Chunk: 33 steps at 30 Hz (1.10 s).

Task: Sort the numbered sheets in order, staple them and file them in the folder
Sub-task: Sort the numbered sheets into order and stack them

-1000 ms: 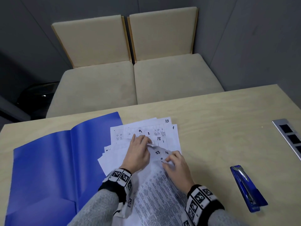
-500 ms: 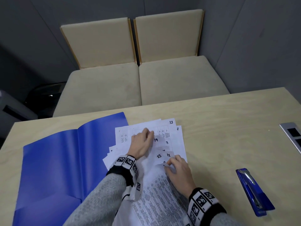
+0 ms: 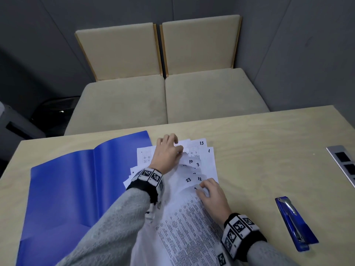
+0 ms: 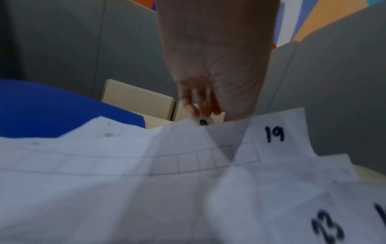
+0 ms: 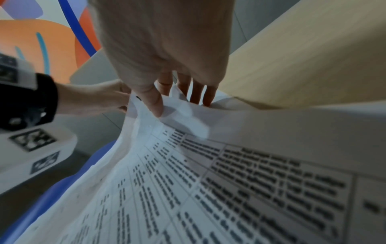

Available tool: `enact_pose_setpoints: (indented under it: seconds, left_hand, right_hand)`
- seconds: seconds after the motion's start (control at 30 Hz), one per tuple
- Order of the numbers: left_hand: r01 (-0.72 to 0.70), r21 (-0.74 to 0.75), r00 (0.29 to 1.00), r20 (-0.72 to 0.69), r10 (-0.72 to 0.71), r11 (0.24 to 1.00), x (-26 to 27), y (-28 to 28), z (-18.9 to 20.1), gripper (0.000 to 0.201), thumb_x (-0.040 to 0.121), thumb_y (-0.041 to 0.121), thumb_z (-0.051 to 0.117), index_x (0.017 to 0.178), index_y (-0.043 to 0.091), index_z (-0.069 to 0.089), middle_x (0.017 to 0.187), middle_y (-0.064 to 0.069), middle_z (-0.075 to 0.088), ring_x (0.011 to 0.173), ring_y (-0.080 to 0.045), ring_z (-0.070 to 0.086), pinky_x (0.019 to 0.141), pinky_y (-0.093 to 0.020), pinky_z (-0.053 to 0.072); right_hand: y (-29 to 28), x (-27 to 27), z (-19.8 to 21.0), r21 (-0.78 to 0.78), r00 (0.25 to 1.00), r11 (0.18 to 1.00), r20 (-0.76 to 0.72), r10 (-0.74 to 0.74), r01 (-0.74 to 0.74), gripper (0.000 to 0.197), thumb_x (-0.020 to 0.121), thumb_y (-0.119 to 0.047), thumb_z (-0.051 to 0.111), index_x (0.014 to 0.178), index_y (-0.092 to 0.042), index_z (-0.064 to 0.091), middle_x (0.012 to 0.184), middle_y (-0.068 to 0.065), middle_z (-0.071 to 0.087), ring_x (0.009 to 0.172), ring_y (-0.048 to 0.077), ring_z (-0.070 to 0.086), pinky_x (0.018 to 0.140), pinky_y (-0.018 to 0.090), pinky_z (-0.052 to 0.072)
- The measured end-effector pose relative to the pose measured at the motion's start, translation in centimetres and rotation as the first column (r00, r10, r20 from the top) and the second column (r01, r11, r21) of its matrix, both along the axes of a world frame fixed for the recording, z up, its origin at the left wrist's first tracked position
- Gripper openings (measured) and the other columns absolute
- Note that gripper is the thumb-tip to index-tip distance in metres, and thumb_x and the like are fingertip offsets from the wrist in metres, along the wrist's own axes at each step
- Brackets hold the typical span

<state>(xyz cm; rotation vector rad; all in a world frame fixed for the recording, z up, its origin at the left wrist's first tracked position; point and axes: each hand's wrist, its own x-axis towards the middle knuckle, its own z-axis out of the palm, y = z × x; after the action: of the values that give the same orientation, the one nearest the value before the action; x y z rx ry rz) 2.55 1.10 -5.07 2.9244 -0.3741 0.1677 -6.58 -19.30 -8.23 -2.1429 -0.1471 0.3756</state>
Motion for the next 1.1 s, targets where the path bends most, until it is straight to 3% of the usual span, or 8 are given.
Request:
enact_pose_setpoints:
  seconds: [0.1, 0.2, 0.37, 0.57, 0.73, 0.8, 0.97, 1.1]
  left_hand:
    - [0.046, 0.062, 0.968, 0.244, -0.060, 0.997, -2.6, 0.2, 0.8, 0.010, 0.089, 0.020, 0.050, 0.084, 0.014, 0.056, 0.092, -0.005, 0.058, 0.087, -0.025, 0.054, 0.092, -0.041, 0.033]
    - [-0.116, -0.134, 0.961, 0.235, 0.145, 0.984, -4.4, 0.1, 2.9, 0.013, 0.089, 0.019, 0.043, 0.078, 0.015, 0.050, 0.062, 0.002, 0.057, 0.060, -0.022, 0.055, 0.099, -0.040, 0.031]
    - [-0.406, -0.514, 0.829, 0.140, 0.541, 0.756, -4.2, 0.7, 9.1, 0.014, 0.089, 0.025, 0.046, 0.085, 0.015, 0.056, 0.069, -0.004, 0.066, 0.066, -0.028, 0.055, 0.087, -0.030, 0.026]
    - [-0.094, -0.130, 0.759, 0.632, 0.155, 0.987, -5.0, 2.8, 17.7, 0.017, 0.089, -0.001, 0.052, 0.097, 0.013, 0.047, 0.070, -0.012, 0.060, 0.054, -0.028, 0.054, 0.051, -0.033, 0.038]
    - [0.040, -0.238, 0.536, 0.825, 0.180, 0.970, -6.3, 4.8, 24.3, 0.016, 0.095, -0.002, 0.041, 0.099, 0.003, 0.055, 0.083, -0.015, 0.062, 0.070, -0.022, 0.051, 0.059, -0.028, 0.036]
    - [0.055, -0.315, 0.567, 0.791, 0.230, 0.947, -6.1, 5.1, 26.2, 0.017, 0.097, 0.004, 0.039, 0.097, 0.003, 0.055, 0.076, -0.009, 0.057, 0.066, -0.020, 0.047, 0.061, -0.024, 0.034]
    - [0.095, -0.479, 0.848, 0.498, 0.180, 0.873, -4.5, 5.4, 29.3, 0.019, 0.096, 0.010, 0.042, 0.089, 0.025, 0.050, 0.076, 0.015, 0.053, 0.067, 0.001, 0.048, 0.064, -0.019, 0.041]
    - [-0.003, -0.381, 0.981, 0.178, 0.076, 0.925, -2.3, 5.0, 28.2, 0.009, 0.095, 0.009, 0.050, 0.097, 0.014, 0.058, 0.091, 0.003, 0.061, 0.083, -0.012, 0.056, 0.079, -0.031, 0.046]
  right_hand:
    - [-0.3, 0.4, 0.2, 0.012, 0.999, 0.999, 0.001, -0.038, 0.038, 0.012, 0.087, -0.015, 0.062, 0.082, -0.020, 0.052, 0.083, -0.015, 0.046, 0.091, 0.016, 0.050, 0.076, 0.024, 0.034]
    - [-0.4, 0.5, 0.5, 0.043, 0.995, 0.995, -0.051, -0.084, 0.086, 0.007, 0.087, -0.018, 0.063, 0.086, -0.019, 0.056, 0.089, -0.014, 0.049, 0.095, 0.014, 0.051, 0.080, 0.024, 0.037]
    - [-0.5, 0.3, 0.1, 0.106, 0.987, 0.985, -0.102, -0.122, 0.133, 0.008, 0.084, -0.024, 0.066, 0.080, -0.020, 0.061, 0.091, -0.001, 0.054, 0.087, 0.015, 0.054, 0.076, 0.025, 0.042]
    - [-1.0, 0.2, -0.1, 0.070, 0.997, 0.997, -0.069, -0.035, 0.040, 0.008, 0.087, -0.025, 0.064, 0.082, -0.018, 0.062, 0.098, -0.006, 0.053, 0.104, 0.020, 0.053, 0.092, 0.034, 0.045]
    - [-2.3, 0.0, 3.0, 0.287, 0.989, 0.957, -0.147, -0.002, 0.045, 0.005, 0.083, -0.037, 0.068, 0.084, -0.033, 0.066, 0.119, -0.020, 0.046, 0.124, 0.010, 0.042, 0.109, 0.041, 0.033]
    - [-2.7, 0.2, 5.5, 0.337, 0.994, 0.940, -0.107, -0.009, 0.045, 0.002, 0.084, -0.030, 0.069, 0.083, -0.028, 0.068, 0.125, -0.017, 0.044, 0.128, 0.007, 0.040, 0.109, 0.037, 0.030]
    - [-3.6, 1.4, 12.1, 0.389, 0.998, 0.919, 0.020, 0.065, -0.068, 0.005, 0.077, -0.030, 0.075, 0.076, -0.031, 0.070, 0.142, -0.021, 0.035, 0.138, 0.006, 0.027, 0.112, 0.037, 0.020]
    - [-3.6, 2.0, 17.3, 0.468, 0.989, 0.872, 0.089, 0.118, -0.146, 0.008, 0.075, -0.032, 0.075, 0.073, -0.030, 0.067, 0.147, -0.028, 0.031, 0.138, -0.004, 0.025, 0.110, 0.030, 0.018]
